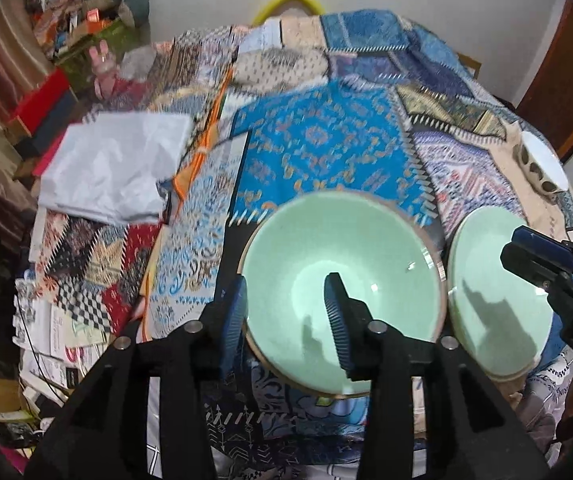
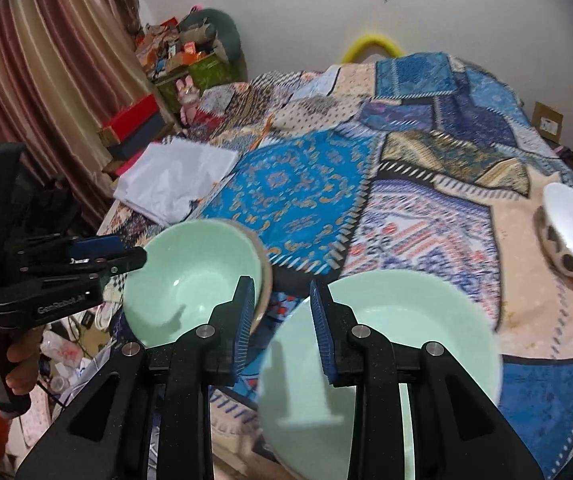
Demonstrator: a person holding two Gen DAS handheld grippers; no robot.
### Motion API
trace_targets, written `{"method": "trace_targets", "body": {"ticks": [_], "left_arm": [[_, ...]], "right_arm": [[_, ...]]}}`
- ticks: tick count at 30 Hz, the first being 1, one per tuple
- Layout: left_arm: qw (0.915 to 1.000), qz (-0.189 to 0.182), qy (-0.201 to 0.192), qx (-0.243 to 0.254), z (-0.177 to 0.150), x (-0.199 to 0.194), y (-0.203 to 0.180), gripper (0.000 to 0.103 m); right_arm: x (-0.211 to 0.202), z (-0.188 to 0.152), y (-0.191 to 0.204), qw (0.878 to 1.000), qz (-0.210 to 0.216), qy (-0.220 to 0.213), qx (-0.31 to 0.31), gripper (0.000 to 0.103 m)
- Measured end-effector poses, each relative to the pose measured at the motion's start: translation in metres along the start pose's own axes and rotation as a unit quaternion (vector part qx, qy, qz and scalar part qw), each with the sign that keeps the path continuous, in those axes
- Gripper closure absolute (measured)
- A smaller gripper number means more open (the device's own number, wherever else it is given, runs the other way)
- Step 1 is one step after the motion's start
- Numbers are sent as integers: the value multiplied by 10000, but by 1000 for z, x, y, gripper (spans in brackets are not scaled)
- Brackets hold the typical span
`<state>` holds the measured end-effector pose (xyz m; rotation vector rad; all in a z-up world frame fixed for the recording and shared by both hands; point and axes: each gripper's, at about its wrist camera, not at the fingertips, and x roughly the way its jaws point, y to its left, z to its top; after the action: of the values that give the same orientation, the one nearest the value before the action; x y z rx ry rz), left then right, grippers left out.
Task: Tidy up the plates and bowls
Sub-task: 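Lower the mint green bowl into the pink bowl and open both tools, then move both tools to the white bowl on the quilt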
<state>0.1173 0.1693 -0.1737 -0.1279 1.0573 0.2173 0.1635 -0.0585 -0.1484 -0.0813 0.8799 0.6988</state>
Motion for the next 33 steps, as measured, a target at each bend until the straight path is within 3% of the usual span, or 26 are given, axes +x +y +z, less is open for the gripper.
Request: {"method": "trace_targets", "body": {"ticks": [6, 10, 14, 17, 24, 28, 33], "left_arm": [[9989, -137, -389, 215, 11, -29, -30, 58], [9968, -389, -592, 383, 18, -47, -61, 58], [9935, -616, -774, 559, 27, -59, -94, 53], [9906, -758, -904, 689, 34, -65, -121, 50], [9846, -1045, -1032, 946, 55, -64, -184, 41], [9821, -1103, -1061, 1097, 68, -57, -216, 34], [9798, -1213, -973, 1255, 84, -39, -253, 33]], "right_arm": [[-35, 1, -26, 9984, -467, -311, -65, 76], [-53, -1, -47, 9961, -735, -477, 49, 66], [-69, -5, -72, 9938, -931, -578, 191, 64], [-80, -8, -90, 9917, -1068, -653, 289, 53], [-107, -14, -138, 9839, -1491, -813, 556, 49], [-119, -13, -170, 9777, -1743, -876, 776, 37], [-127, -9, -202, 9726, -1896, -918, 978, 32]]}}
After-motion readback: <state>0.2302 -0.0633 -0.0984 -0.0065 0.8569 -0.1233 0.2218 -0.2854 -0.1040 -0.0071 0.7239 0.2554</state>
